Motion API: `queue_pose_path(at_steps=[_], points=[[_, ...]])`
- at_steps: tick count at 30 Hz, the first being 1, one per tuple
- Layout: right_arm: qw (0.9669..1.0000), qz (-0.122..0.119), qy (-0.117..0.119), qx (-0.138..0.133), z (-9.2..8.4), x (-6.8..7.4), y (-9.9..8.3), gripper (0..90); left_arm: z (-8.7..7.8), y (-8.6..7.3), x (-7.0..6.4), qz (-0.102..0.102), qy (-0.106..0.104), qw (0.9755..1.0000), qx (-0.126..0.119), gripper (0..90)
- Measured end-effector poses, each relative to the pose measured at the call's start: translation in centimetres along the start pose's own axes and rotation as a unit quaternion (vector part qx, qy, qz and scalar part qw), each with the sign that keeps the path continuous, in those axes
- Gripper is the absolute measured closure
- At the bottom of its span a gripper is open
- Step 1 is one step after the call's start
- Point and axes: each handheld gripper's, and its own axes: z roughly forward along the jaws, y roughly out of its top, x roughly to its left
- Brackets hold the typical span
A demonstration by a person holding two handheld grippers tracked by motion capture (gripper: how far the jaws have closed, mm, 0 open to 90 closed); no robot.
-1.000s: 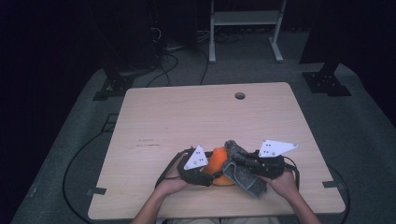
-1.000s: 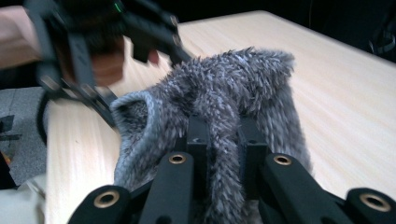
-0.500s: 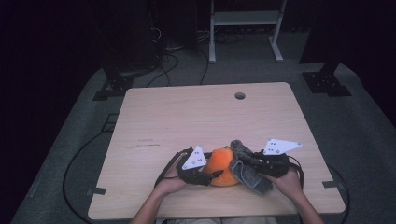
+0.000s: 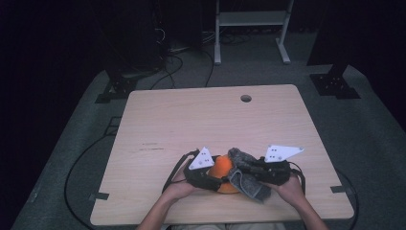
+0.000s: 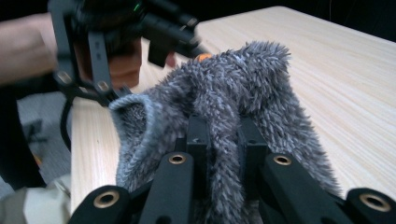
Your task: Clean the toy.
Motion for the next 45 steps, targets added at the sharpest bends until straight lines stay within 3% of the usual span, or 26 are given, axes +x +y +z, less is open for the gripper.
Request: queue_pose_path(at_steps=[1, 2, 3, 5, 6, 7, 9, 10, 11, 13, 16, 20, 22, 24, 25, 27, 31, 33, 35, 36, 39, 40, 42, 45], points=[[0.9999, 0.009, -0.001, -0.010, -0.4, -0.3, 0.1, 78.2, -0.1, 0.1, -0.1, 0.012, 0.005, 0.9999, -0.008, 36.1], [0.9995, 0.017, -0.020, -0.020, -1.0, -0.8, 0.2, 78.2, -0.2, 0.2, -0.3, 0.035, 0.007, 0.9991, -0.022, 39.9], [0.9995, 0.017, -0.020, -0.020, -1.0, -0.8, 0.2, 78.2, -0.2, 0.5, -0.6, 0.062, 0.018, 0.9974, -0.032, 39.9], [0.9993, 0.009, -0.029, -0.023, -1.2, -0.5, 0.5, 78.2, -0.3, 0.8, -0.9, 0.117, 0.038, 0.9917, -0.037, 41.0], [0.9991, 0.001, -0.035, -0.023, -1.1, -0.2, 0.7, 78.2, -0.3, 0.8, -0.7, 0.122, 0.037, 0.9914, -0.030, 40.5], [0.9991, -0.001, -0.038, -0.016, -0.9, -0.1, 0.7, 78.2, -0.1, 0.5, -0.3, 0.111, 0.030, 0.9932, -0.018, 37.7], [0.9989, -0.002, -0.044, 0.013, 0.1, -0.1, 0.3, 78.3, 0.1, -0.1, 0.4, 0.053, 0.020, 0.9982, -0.017, 23.8], [0.9989, 0.002, -0.043, 0.016, 0.7, -0.1, 0.0, 78.4, 0.1, -0.2, 0.6, 0.030, 0.015, 0.9994, -0.012, 19.0], [0.9991, 0.011, -0.038, 0.015, 1.2, -0.1, -0.2, 78.4, 0.0, -0.3, 0.7, 0.028, 0.014, 0.9995, -0.006, 18.1], [0.9990, -0.003, -0.042, 0.017, 1.3, 0.5, 0.4, 78.4, -0.3, -0.4, 0.5, 0.043, 0.016, 0.9989, 0.000, 25.7], [0.9996, -0.014, -0.026, -0.002, 1.0, 1.1, 1.0, 78.3, -0.6, -0.6, 0.3, 0.070, 0.007, 0.9975, 0.001, 33.3], [0.9993, -0.011, -0.033, 0.015, 0.9, 0.3, 0.5, 78.4, -1.0, -1.1, 0.4, 0.084, -0.003, 0.9964, -0.004, 35.4], [0.9978, -0.007, -0.056, 0.035, 0.6, -0.3, -0.1, 78.3, -1.0, -1.0, 0.7, 0.067, -0.005, 0.9977, -0.006, 33.2], [0.9982, 0.025, -0.043, 0.033, 0.3, -1.3, -0.9, 78.2, -0.8, -0.6, 0.9, 0.031, -0.011, 0.9994, -0.011, 22.7], [0.9980, 0.028, -0.046, 0.032, 0.2, -1.4, -1.1, 78.2, -0.7, -0.4, 1.0, 0.003, -0.010, 0.9998, -0.017, 18.7], [0.9980, 0.028, -0.045, 0.034, 0.2, -1.3, -1.0, 78.2, -0.6, -0.2, 1.0, -0.009, -0.001, 0.9998, -0.015, 19.3], [0.9984, 0.022, -0.042, 0.031, 0.0, -1.2, -0.6, 78.2, -0.9, -0.3, 0.6, 0.033, 0.007, 0.9994, -0.009, 36.2], [0.9993, 0.023, -0.031, 0.006, -0.4, -0.9, 0.1, 78.2, -0.8, -0.3, 0.3, 0.059, -0.013, 0.9982, -0.005, 39.0], [0.9997, 0.007, -0.014, -0.021, -0.5, -0.3, 1.0, 78.2, -0.7, -0.3, -0.3, 0.085, -0.027, 0.9960, -0.003, 39.0], [0.9997, 0.001, -0.010, -0.020, -0.3, 0.0, 1.3, 78.2, -0.6, -0.1, -0.4, 0.087, -0.024, 0.9959, -0.002, 37.5], [0.9999, -0.005, -0.012, -0.004, 1.1, 0.4, 0.8, 78.2, -0.5, 0.5, -0.3, 0.043, -0.010, 0.9990, -0.007, 18.2], [1.0000, -0.002, -0.004, -0.004, 1.4, 0.5, 0.6, 78.2, -0.5, 0.5, -0.2, 0.043, -0.011, 0.9990, -0.008, 17.8], [0.9998, -0.013, -0.014, 0.000, 1.3, 0.7, 0.8, 78.2, -0.7, 0.2, -0.3, 0.062, -0.008, 0.9980, -0.007, 29.4], [0.9997, 0.000, -0.025, 0.008, 0.8, -0.2, 0.2, 78.3, -1.0, -0.1, 0.1, 0.060, -0.011, 0.9981, -0.002, 36.0]])
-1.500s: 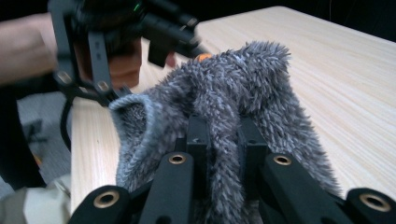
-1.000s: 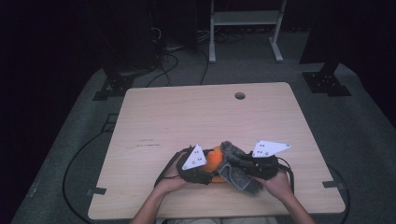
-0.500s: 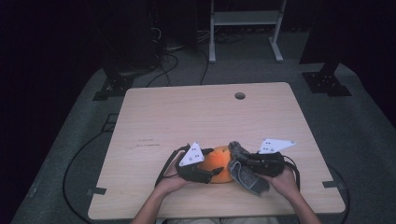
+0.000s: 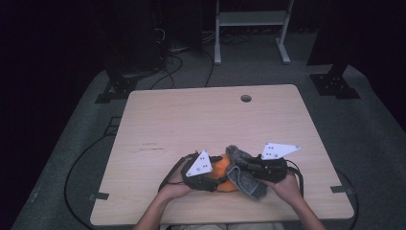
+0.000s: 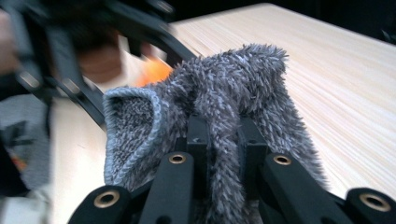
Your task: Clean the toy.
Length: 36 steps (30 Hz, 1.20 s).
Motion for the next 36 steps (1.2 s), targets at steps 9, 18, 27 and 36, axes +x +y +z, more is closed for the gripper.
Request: queue_pose_path(at_steps=[9, 18, 27, 36], points=[[0.9996, 0.021, -0.012, 0.013, 0.3, -0.6, -0.9, 78.3, -0.1, 0.5, 0.4, -0.028, -0.001, 0.9996, 0.004, 23.5], [0.9988, 0.041, -0.011, 0.022, 0.4, -1.0, -1.8, 78.4, -1.1, -0.9, 1.9, -0.043, 0.010, 0.9990, 0.006, 34.7], [0.9973, 0.063, -0.014, 0.037, 0.6, -2.3, -2.7, 78.4, -1.6, -1.6, 2.3, -0.039, -0.013, 0.9991, 0.010, 39.2], [0.9968, 0.077, 0.001, 0.020, 0.9, -2.5, -2.6, 78.3, -2.5, -2.3, 2.6, -0.032, -0.032, 0.9986, 0.026, 39.0]])
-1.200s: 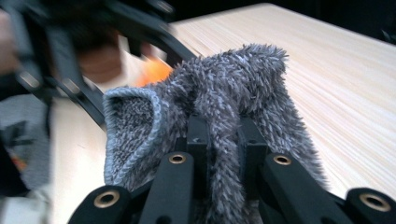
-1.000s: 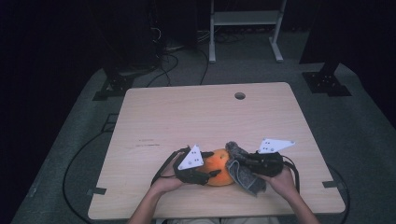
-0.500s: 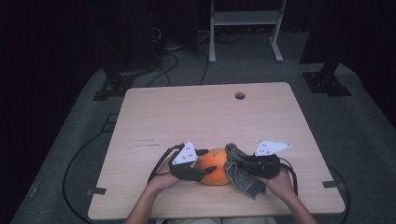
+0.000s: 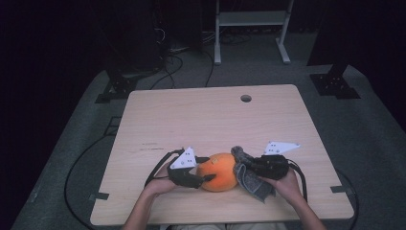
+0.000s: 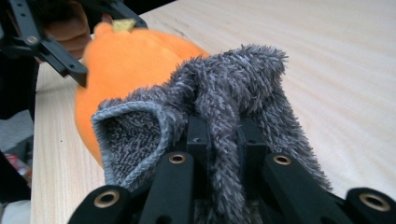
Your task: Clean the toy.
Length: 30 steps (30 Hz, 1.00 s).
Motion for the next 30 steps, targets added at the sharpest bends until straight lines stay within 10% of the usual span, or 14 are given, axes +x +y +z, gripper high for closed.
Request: queue_pose_path(at_steps=[4, 9, 13, 18, 24, 30], points=[[0.9997, 0.009, -0.012, 0.019, -0.1, -0.7, -0.3, 78.2, -0.1, -0.1, -0.2, 0.010, -0.012, 0.9999, 0.004, 38.5], [0.9992, 0.014, 0.014, -0.034, -0.9, -0.1, 0.7, 78.3, 0.0, -0.1, -0.5, 0.021, -0.026, 0.9994, 0.005, 38.1], [0.9998, 0.016, -0.001, 0.014, 0.4, -0.6, -0.3, 78.2, -0.1, -0.2, -0.3, 0.017, -0.024, 0.9996, 0.006, 36.9], [0.9993, 0.007, 0.022, -0.028, -0.9, 0.4, 0.8, 78.2, -0.2, -0.3, -0.2, 0.019, -0.029, 0.9994, 0.005, 36.4], [0.9996, 0.017, 0.000, 0.021, 0.2, -0.5, -0.2, 78.3, -0.3, -0.4, -0.1, 0.020, -0.028, 0.9994, 0.006, 36.1], [0.9994, -0.011, 0.024, -0.024, -0.7, 1.2, 1.1, 78.3, 0.3, -0.3, -0.3, 0.018, -0.025, 0.9995, 0.000, 35.8]])
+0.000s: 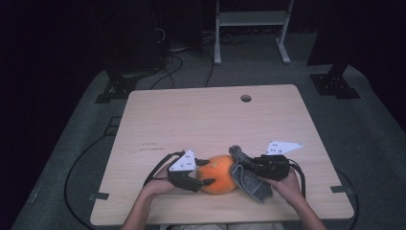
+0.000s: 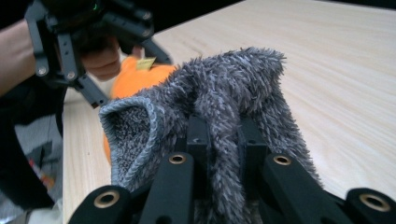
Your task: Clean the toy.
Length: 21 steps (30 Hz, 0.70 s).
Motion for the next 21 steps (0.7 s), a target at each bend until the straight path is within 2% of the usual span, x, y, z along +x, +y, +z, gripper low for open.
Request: queue_pose_path(at_steps=[2, 3, 4, 5, 6, 8, 11, 13, 16, 21], points=[[0.9998, -0.002, -0.005, 0.017, 0.9, -0.1, -0.5, 78.3, 0.2, 0.0, -0.1, -0.004, 0.003, 1.0000, 0.000, 35.7], [0.9997, 0.007, -0.004, 0.021, 1.0, -0.5, -0.8, 78.3, 0.3, 0.1, -0.1, -0.005, 0.002, 1.0000, -0.002, 35.8], [0.9995, 0.012, -0.010, 0.028, 0.9, -0.9, -0.9, 78.3, 0.3, 0.1, -0.1, -0.003, 0.002, 1.0000, -0.001, 35.8], [0.9989, 0.009, -0.026, 0.039, 0.6, -1.1, -1.0, 78.3, 0.3, 0.1, -0.1, -0.002, 0.002, 1.0000, -0.001, 35.8], [0.9986, 0.006, -0.034, 0.040, 0.3, -1.2, -1.0, 78.2, 0.3, 0.1, -0.2, -0.001, 0.003, 1.0000, -0.001, 35.8], [0.9996, 0.010, -0.021, 0.014, -0.3, -0.7, -0.7, 78.3, 0.3, 0.0, -0.2, -0.001, 0.002, 1.0000, -0.004, 35.8], [0.9999, -0.014, 0.000, -0.004, -0.3, 0.4, 0.1, 78.2, 0.5, 0.1, -0.3, 0.001, -0.001, 1.0000, -0.006, 36.0], [0.9994, -0.027, -0.004, 0.018, 0.6, 0.5, 0.0, 78.3, 0.6, 0.1, -0.4, 0.003, 0.001, 1.0000, -0.005, 35.9], [0.9998, -0.011, -0.001, 0.015, 0.8, 0.0, -0.6, 78.3, 0.7, 0.1, -0.4, -0.001, 0.000, 1.0000, -0.010, 35.9], [0.9985, -0.013, -0.031, 0.043, 0.2, -0.5, -0.9, 78.3, 0.6, 0.1, -0.4, 0.001, 0.000, 0.9999, -0.010, 35.9]])
